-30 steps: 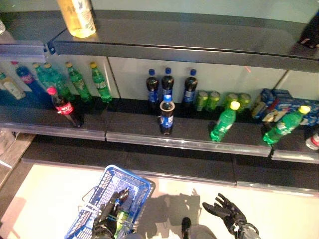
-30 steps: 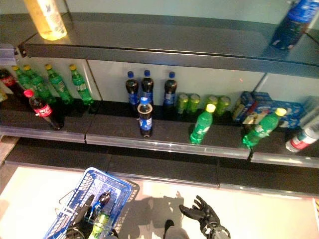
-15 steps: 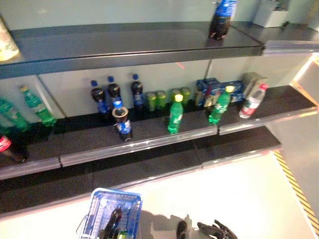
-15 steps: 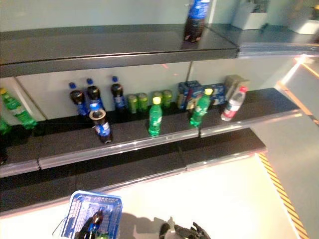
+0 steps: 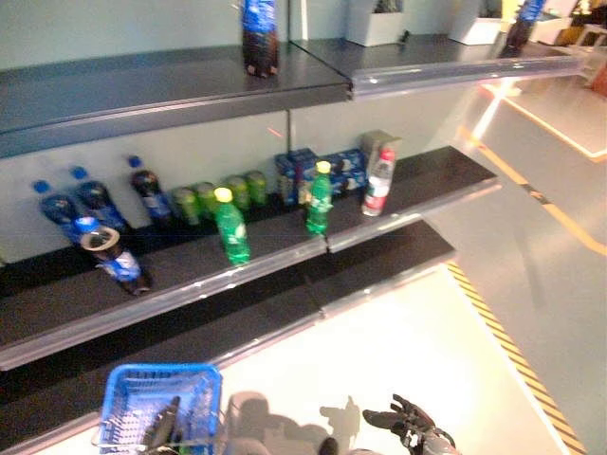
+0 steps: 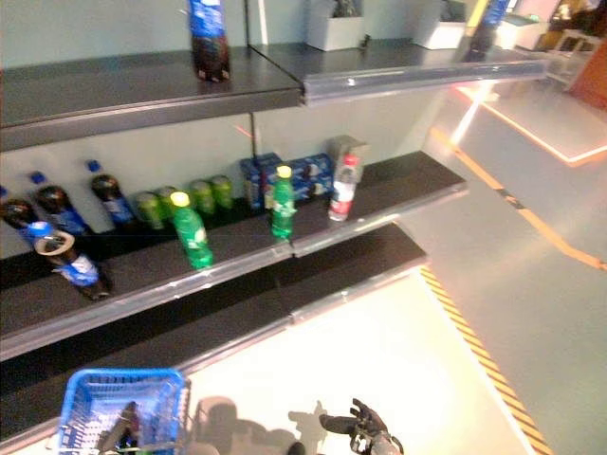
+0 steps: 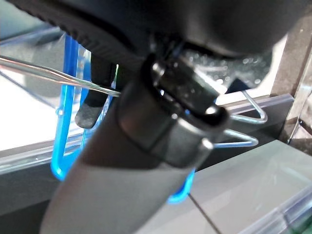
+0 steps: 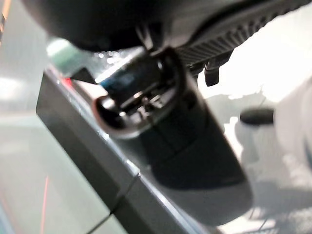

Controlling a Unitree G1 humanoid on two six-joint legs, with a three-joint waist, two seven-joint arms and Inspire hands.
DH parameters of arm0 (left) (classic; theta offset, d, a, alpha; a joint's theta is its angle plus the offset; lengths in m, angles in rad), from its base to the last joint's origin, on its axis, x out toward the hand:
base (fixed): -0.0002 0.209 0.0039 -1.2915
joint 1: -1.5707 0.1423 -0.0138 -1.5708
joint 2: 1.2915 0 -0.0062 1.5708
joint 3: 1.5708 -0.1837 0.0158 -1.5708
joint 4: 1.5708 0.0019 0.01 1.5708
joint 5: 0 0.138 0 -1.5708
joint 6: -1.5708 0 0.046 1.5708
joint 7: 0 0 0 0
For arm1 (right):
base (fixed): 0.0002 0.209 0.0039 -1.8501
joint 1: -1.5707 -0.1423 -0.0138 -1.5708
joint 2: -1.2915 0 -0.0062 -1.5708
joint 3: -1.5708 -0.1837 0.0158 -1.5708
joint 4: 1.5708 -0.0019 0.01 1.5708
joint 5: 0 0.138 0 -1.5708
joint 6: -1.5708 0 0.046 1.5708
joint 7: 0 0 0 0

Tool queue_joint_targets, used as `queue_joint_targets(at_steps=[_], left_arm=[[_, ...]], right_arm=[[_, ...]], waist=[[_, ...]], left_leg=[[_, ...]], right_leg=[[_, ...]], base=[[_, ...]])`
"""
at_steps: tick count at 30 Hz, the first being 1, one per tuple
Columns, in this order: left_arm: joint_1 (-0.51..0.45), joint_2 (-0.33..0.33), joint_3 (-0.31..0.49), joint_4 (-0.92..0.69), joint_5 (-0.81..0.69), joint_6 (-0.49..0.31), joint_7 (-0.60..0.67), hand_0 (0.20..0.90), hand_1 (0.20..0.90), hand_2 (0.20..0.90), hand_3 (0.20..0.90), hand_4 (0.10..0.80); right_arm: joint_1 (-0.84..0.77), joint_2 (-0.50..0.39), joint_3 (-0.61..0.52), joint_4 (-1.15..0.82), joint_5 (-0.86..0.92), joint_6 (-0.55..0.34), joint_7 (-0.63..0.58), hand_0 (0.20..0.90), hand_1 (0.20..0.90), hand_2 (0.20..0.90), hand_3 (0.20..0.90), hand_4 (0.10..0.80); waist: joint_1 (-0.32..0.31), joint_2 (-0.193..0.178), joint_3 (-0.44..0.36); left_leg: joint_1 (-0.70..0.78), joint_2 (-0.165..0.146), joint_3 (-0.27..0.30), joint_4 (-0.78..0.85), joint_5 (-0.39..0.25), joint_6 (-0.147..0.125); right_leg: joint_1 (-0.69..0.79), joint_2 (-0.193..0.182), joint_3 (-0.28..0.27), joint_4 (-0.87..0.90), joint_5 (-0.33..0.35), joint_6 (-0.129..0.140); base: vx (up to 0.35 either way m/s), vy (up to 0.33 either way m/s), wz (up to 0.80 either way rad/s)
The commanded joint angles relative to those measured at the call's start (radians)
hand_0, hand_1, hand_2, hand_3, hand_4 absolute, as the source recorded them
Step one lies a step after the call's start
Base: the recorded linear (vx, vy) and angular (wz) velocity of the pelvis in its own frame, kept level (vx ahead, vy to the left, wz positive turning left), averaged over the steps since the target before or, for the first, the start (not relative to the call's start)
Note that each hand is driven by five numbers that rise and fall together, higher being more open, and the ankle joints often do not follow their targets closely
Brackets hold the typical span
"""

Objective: Pick up the drink and place into the basket.

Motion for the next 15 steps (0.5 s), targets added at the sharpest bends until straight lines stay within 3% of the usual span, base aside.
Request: queue_joint_targets(at_steps=[1, 4, 7, 8, 10, 11, 12, 13, 14, 15], left_arm=[[0.053, -0.020, -0.066, -0.072, 0.062, -0.073, -0.073, 0.300, 0.300, 0.300, 0.200, 0.100], [0.060, -0.021, -0.057, -0.044, 0.079, -0.079, -0.069, 0.300, 0.300, 0.300, 0.200, 0.100], [0.060, -0.022, -0.045, -0.033, 0.075, -0.087, -0.072, 0.300, 0.300, 0.300, 0.200, 0.100], [0.058, -0.018, -0.035, -0.033, 0.077, -0.086, -0.062, 0.300, 0.300, 0.300, 0.200, 0.100], [0.059, -0.014, -0.033, -0.035, 0.078, -0.086, -0.053, 0.300, 0.300, 0.300, 0.200, 0.100], [0.054, -0.006, -0.011, -0.038, 0.085, -0.086, -0.003, 0.300, 0.300, 0.300, 0.200, 0.100], [0.054, -0.005, -0.011, -0.039, 0.086, -0.086, -0.002, 0.300, 0.300, 0.300, 0.200, 0.100], [0.052, -0.004, 0.012, -0.030, 0.081, -0.090, 0.002, 0.300, 0.300, 0.300, 0.200, 0.100], [0.043, 0.006, 0.033, -0.017, 0.072, -0.092, -0.014, 0.300, 0.300, 0.300, 0.200, 0.100], [0.042, 0.009, 0.037, -0.015, 0.071, -0.091, -0.022, 0.300, 0.300, 0.300, 0.200, 0.100]], right_arm=[[-0.064, -0.034, 0.007, -0.055, 0.005, -0.027, 0.010, 0.900, 0.900, 0.900, 0.900, 0.800], [-0.076, -0.021, 0.032, -0.051, -0.004, -0.025, -0.005, 0.900, 0.900, 0.900, 0.900, 0.800], [-0.070, -0.011, 0.042, -0.076, -0.015, -0.012, -0.024, 0.900, 0.900, 0.900, 0.900, 0.800], [-0.061, -0.006, 0.047, -0.098, -0.016, -0.006, -0.035, 0.900, 0.900, 0.900, 0.900, 0.800], [-0.055, -0.001, 0.050, -0.108, -0.017, -0.001, -0.039, 0.900, 0.900, 0.900, 0.900, 0.800], [-0.069, 0.020, 0.062, -0.088, 0.003, 0.020, -0.047, 0.900, 0.900, 0.900, 0.900, 0.800], [-0.069, 0.020, 0.062, -0.087, 0.003, 0.020, -0.047, 0.900, 0.900, 0.900, 0.900, 0.800], [-0.076, 0.031, 0.064, -0.067, 0.003, 0.029, -0.042, 0.900, 0.900, 0.900, 0.900, 0.800], [-0.079, 0.047, 0.068, -0.046, -0.020, 0.014, -0.017, 0.900, 0.900, 0.900, 0.900, 0.800], [-0.078, 0.048, 0.070, -0.044, -0.028, 0.009, -0.008, 0.900, 0.900, 0.900, 0.900, 0.800]], waist=[[0.027, 0.056, 0.028], [0.065, 0.091, 0.023], [0.086, 0.107, 0.019], [0.087, 0.100, 0.012], [0.088, 0.091, 0.004], [0.106, 0.071, -0.013], [0.106, 0.071, -0.012], [0.117, 0.051, -0.022], [0.118, 0.049, -0.028], [0.117, 0.052, -0.030]], left_leg=[[-0.026, -0.145, 0.079, -0.213, 0.038, 0.111], [-0.055, -0.182, 0.078, -0.398, 0.114, 0.090], [-0.106, -0.188, 0.188, -0.483, 0.175, 0.076], [-0.110, -0.204, 0.255, -0.498, 0.158, 0.072], [-0.107, -0.218, 0.276, -0.499, 0.138, 0.081], [-0.077, -0.249, 0.260, -0.488, 0.085, 0.131], [-0.076, -0.249, 0.260, -0.487, 0.084, 0.132], [-0.051, -0.279, 0.236, -0.489, 0.031, 0.166], [-0.007, -0.263, 0.251, -0.523, 0.031, 0.208], [0.006, -0.256, 0.248, -0.531, 0.028, 0.213]], right_leg=[[0.109, -0.008, -0.019, -0.073, 0.054, 0.169], [0.139, 0.055, -0.012, -0.076, 0.028, 0.173], [0.176, 0.101, -0.031, -0.060, -0.014, 0.160], [0.201, 0.120, -0.048, -0.033, -0.053, 0.161], [0.203, 0.127, -0.056, -0.015, -0.068, 0.163], [0.208, 0.146, -0.073, 0.047, -0.055, 0.174], [0.208, 0.146, -0.073, 0.048, -0.055, 0.174], [0.224, 0.138, -0.064, 0.163, 0.000, 0.226], [0.177, 0.139, -0.074, 0.349, 0.146, 0.295], [0.160, 0.139, -0.074, 0.411, 0.169, 0.313]], base=[[0.252, -0.134, -0.52], [0.436, -0.183, -0.50], [0.459, -0.168, -0.28], [0.499, -0.164, 0.01], [0.462, -0.144, -0.02], [0.373, -0.129, -0.13], [0.535, -0.114, -0.44], [0.387, -0.009, -0.38], [0.444, -0.016, -0.32], [0.365, -0.079, 0.10]])
